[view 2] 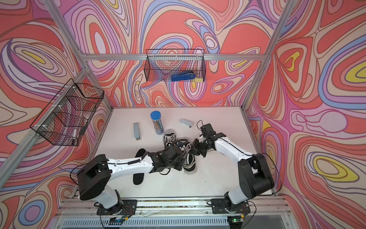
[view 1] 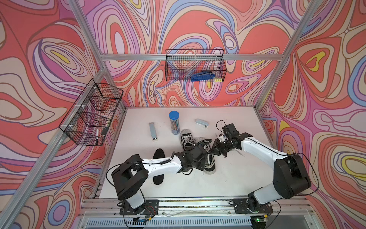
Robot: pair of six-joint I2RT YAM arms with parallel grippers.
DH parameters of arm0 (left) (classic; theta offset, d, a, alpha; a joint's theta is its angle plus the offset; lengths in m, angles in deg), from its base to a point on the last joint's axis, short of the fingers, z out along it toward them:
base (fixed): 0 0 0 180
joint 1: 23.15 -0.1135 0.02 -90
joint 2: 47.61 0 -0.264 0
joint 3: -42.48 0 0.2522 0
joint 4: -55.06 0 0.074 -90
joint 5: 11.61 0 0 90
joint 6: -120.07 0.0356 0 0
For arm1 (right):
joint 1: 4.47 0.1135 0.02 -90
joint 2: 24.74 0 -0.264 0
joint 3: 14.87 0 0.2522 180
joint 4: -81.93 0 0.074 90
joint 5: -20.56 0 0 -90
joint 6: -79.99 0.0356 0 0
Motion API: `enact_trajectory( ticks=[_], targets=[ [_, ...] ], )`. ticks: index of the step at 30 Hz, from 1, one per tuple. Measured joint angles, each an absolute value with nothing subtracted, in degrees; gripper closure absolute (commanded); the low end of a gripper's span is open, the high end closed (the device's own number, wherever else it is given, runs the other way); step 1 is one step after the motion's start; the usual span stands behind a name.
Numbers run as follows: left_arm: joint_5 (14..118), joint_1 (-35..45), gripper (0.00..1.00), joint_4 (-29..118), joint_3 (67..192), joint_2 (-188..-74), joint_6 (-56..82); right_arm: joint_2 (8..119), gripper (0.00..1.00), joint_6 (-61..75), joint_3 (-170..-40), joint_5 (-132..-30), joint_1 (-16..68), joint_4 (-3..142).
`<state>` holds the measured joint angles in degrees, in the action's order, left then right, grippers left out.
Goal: Remove the insole from the shoe
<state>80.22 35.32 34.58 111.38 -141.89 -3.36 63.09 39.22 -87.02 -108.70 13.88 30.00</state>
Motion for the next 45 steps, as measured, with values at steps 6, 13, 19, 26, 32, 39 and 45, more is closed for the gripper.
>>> enact_trajectory(
  ticks=[6,13,19,26,32,39,45],
  targets=[
    [79.56,34.80,1.00,36.98,111.22,-141.96,-4.67,63.57,1.00,35.68,-89.56,-110.74,13.05,25.28],
    [75.35,32.79,1.00,40.07,112.03,-145.37,-9.22,63.57,0.99,37.23,-82.22,-109.27,14.78,31.92],
    [71.59,32.33,1.00,43.63,111.99,-147.05,-13.59,62.46,0.63,36.77,-78.74,-104.90,17.12,37.41],
    [69.31,31.67,1.00,48.42,109.74,-147.05,-17.63,49.39,0.56,29.58,-77.12,-93.71,19.94,36.82],
    [68.35,31.11,1.00,50.25,108.60,-147.03,-19.09,35.81,0.58,22.00,-72.42,-79.28,32.31,39.40],
    [67.87,30.76,1.00,50.56,108.47,-147.03,-19.73,31.31,0.55,19.05,-65.71,-70.61,40.26,40.79],
    [67.85,30.71,1.00,50.54,108.47,-147.03,-19.77,32.84,0.55,18.98,-63.70,-69.25,41.79,42.24]
  ],
)
